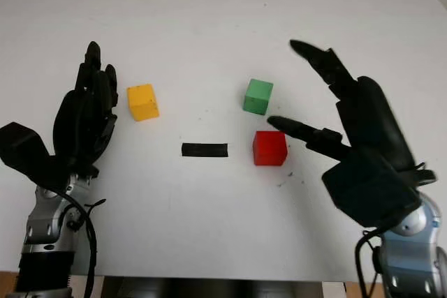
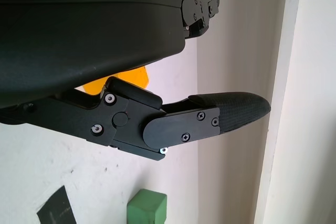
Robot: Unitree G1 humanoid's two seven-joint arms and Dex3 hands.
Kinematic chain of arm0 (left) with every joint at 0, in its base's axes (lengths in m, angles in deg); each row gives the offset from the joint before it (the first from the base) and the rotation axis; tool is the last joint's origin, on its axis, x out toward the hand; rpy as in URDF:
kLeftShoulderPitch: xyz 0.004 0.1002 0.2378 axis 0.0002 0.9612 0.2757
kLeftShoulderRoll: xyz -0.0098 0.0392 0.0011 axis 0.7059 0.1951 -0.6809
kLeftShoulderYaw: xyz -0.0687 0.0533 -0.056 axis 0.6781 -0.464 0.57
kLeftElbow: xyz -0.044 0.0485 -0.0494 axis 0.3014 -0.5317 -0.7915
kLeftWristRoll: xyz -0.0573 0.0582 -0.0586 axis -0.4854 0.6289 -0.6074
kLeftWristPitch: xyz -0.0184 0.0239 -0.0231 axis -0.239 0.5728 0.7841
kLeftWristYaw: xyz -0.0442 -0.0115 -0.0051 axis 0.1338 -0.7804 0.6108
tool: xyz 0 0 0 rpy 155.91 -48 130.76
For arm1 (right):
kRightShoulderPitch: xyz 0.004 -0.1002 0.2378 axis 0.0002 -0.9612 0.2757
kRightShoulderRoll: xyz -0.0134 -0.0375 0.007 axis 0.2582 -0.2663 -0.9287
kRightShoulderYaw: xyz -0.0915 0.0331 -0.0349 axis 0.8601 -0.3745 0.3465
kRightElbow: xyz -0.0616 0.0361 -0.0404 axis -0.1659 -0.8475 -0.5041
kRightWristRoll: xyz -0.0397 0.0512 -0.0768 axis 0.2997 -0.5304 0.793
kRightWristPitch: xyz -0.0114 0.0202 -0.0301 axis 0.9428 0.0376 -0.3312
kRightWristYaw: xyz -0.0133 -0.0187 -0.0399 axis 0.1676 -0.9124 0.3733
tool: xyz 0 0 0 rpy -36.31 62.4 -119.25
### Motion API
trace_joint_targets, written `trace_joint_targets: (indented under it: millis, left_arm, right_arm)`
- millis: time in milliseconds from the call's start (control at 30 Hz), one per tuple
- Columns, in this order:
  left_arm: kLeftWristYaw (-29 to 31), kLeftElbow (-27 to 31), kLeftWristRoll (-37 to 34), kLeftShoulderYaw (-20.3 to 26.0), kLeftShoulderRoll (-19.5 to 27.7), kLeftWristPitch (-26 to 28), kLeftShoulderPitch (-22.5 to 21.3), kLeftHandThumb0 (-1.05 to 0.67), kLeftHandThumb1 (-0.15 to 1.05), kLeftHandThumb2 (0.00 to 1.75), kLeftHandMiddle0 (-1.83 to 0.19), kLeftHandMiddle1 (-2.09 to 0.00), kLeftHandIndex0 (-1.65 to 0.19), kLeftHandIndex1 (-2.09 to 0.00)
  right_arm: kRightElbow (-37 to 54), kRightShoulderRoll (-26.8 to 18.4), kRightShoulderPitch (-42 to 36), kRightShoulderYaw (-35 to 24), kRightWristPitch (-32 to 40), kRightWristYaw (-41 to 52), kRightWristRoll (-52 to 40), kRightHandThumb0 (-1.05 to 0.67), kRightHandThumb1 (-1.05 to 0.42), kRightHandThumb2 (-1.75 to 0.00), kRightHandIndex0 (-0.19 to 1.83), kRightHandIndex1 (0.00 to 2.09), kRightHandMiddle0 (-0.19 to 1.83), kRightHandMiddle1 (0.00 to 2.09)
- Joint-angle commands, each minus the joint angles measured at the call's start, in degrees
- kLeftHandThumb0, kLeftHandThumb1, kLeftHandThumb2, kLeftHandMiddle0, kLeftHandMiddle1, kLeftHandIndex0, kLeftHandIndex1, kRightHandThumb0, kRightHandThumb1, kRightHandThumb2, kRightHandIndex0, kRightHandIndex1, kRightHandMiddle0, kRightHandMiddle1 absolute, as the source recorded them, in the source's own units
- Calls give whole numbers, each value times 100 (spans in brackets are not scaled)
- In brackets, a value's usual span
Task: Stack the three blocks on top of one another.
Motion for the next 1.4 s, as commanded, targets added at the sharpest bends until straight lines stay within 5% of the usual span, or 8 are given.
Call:
trace_joint_targets:
  millis: [0,633,1100,1167,1300,1367]
  left_arm:
    - [-38,9,45,-16,-32,-52,46,-83,105,57,19,-3,18,-5]
    - [-32,146,58,-12,-13,39,172,-82,105,56,19,-3,18,-4]
    - [-71,227,34,-24,-42,170,190,-82,105,56,19,-2,19,-4]
    - [-76,223,30,-22,-46,178,186,-82,105,56,19,-2,19,-4]
    - [-72,182,32,-19,-43,158,167,-81,105,56,19,-2,19,-4]
    - [-75,180,37,-22,-47,149,163,-81,105,56,19,-1,19,-4]
  right_arm:
    - [252,-140,-143,34,51,169,196,-53,-70,-5,46,8,59,13]
    - [-1420,-274,223,908,-849,78,1635,-60,-78,-7,44,6,62,8]
    - [-1606,-242,285,1029,-908,123,1877,-48,-81,-6,49,8,79,16]
    - [-1597,-238,289,1024,-910,145,1851,-44,-83,-7,50,8,86,21]
    - [-1586,-230,281,958,-1016,65,1742,-34,-88,-6,57,7,68,93]
    - [-1593,-248,285,937,-1078,-16,1763,-33,-89,-5,59,8,64,102]
